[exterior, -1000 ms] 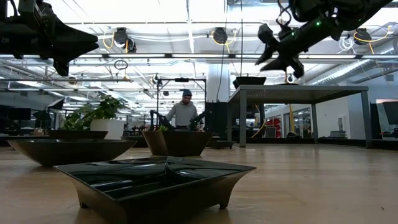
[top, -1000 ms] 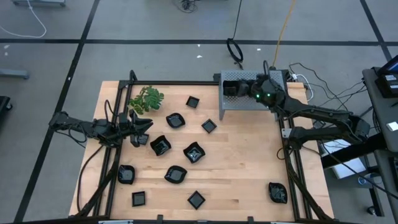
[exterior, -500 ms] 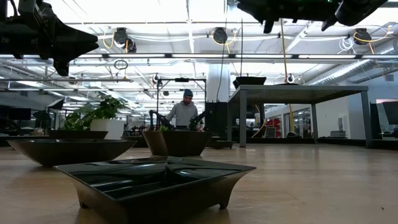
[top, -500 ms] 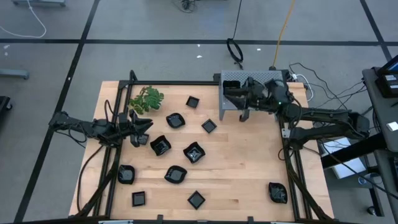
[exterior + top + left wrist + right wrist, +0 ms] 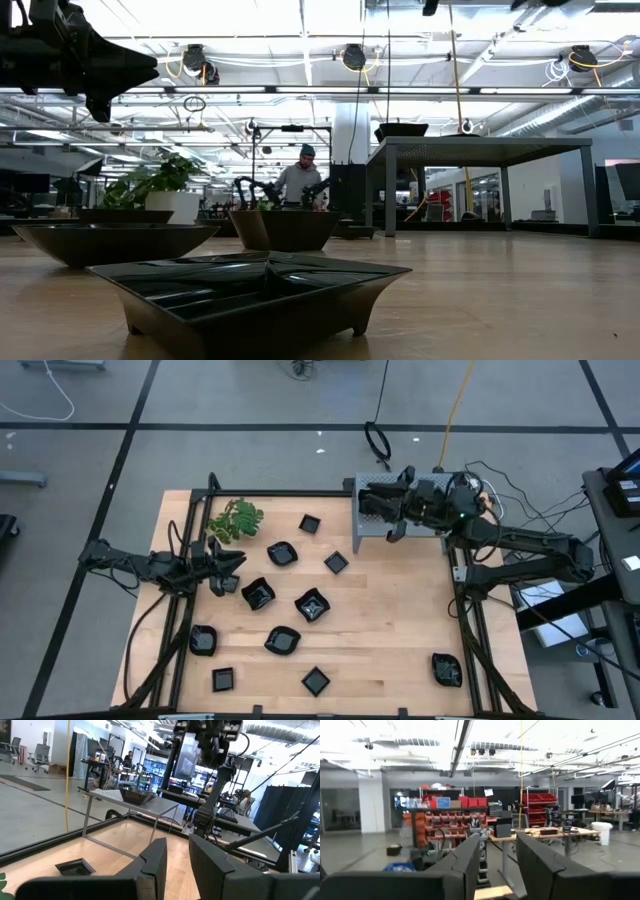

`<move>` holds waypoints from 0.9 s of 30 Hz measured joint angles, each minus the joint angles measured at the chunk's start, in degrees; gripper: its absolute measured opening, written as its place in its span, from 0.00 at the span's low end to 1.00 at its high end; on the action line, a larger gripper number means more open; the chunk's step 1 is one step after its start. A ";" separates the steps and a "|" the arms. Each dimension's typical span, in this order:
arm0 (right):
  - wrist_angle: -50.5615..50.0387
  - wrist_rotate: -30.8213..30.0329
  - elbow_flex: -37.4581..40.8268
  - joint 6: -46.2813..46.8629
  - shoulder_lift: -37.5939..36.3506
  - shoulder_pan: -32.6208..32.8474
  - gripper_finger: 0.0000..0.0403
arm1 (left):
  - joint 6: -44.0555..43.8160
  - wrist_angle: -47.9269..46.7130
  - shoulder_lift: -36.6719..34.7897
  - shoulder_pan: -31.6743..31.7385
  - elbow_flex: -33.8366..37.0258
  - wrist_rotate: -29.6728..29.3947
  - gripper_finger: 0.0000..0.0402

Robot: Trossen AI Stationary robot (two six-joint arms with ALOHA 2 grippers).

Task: Pick & Place Mini shaped plates
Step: Stack the square plate on top of the square plate on the shelf

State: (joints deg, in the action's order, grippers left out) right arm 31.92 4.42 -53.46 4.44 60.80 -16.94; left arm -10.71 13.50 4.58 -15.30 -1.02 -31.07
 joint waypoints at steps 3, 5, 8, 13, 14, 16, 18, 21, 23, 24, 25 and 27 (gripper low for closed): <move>-1.96 -0.06 -1.33 0.81 1.03 1.23 0.29 | 0.01 0.00 -0.02 0.01 0.00 0.00 0.21; -2.39 -0.14 -1.35 0.82 2.30 2.46 0.30 | 0.01 0.02 -0.01 -0.01 0.00 0.00 0.21; -2.55 -3.39 -1.35 0.88 5.49 4.72 0.29 | 0.00 0.01 0.00 0.00 -0.01 0.01 0.21; -7.54 -13.79 -1.37 0.89 10.71 6.74 0.29 | -0.01 0.00 -0.01 -0.01 -0.02 0.00 0.21; -10.47 -16.03 -1.88 0.89 11.43 6.96 0.29 | 0.01 0.00 0.00 0.00 -0.01 0.00 0.21; -18.10 -19.68 -5.13 0.70 13.25 7.40 0.29 | 0.01 0.00 -0.01 0.00 0.00 0.01 0.21; -28.55 -23.09 -9.58 0.17 14.74 7.89 0.29 | 0.01 0.02 0.00 0.01 0.00 0.00 0.21; -42.37 -26.62 -17.06 0.67 18.14 8.48 0.29 | 0.00 0.02 -0.02 0.01 -0.02 0.00 0.21; -51.98 -27.05 -21.20 5.19 20.49 8.49 0.29 | 0.00 -0.01 0.00 0.00 -0.01 0.00 0.21; -56.18 -26.77 -22.66 8.43 21.90 8.45 0.29 | -0.01 0.00 -0.01 -0.01 -0.02 0.00 0.21; -58.84 -26.45 -23.52 12.15 23.21 8.45 0.29 | 0.00 0.02 -0.02 0.01 0.00 0.00 0.21; -63.32 -24.13 -23.58 18.39 25.48 8.36 0.29 | -0.01 -0.01 0.00 -0.01 -0.02 0.00 0.21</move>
State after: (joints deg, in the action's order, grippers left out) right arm -31.39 -19.71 -77.04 22.83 86.28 -8.58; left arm -10.72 13.49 4.58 -15.31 -1.03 -31.07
